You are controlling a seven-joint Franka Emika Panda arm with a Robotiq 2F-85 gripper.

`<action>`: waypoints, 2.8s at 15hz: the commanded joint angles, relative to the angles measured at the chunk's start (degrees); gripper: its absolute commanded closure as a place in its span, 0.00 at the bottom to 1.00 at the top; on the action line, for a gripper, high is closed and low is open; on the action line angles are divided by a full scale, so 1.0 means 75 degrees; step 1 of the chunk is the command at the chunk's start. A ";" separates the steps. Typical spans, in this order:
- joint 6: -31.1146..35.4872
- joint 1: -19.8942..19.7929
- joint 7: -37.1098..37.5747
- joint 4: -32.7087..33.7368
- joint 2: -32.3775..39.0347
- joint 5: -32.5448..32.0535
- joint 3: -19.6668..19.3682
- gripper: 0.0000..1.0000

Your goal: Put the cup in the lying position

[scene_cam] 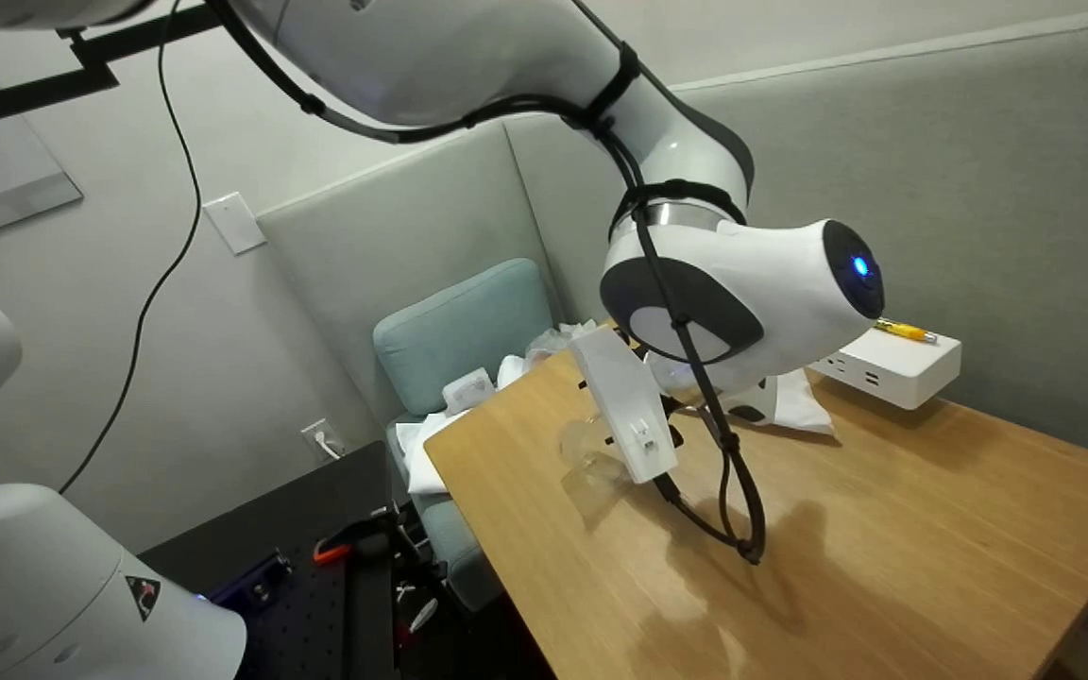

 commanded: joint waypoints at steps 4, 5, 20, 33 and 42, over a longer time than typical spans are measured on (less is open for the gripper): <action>0.0341 0.0182 0.0229 -0.0301 -0.0564 -0.0393 -0.0134 0.00; 0.0344 0.0191 0.0237 -0.0353 -0.0648 -0.0468 -0.0137 0.00; 0.1665 0.0887 0.2205 -0.2198 -0.2946 -0.2937 -0.0388 0.00; 0.2242 0.1235 0.3362 -0.3178 -0.4169 -0.4290 -0.0404 0.00; 0.2060 0.1186 0.3119 -0.2987 -0.4012 -0.4093 -0.0398 0.00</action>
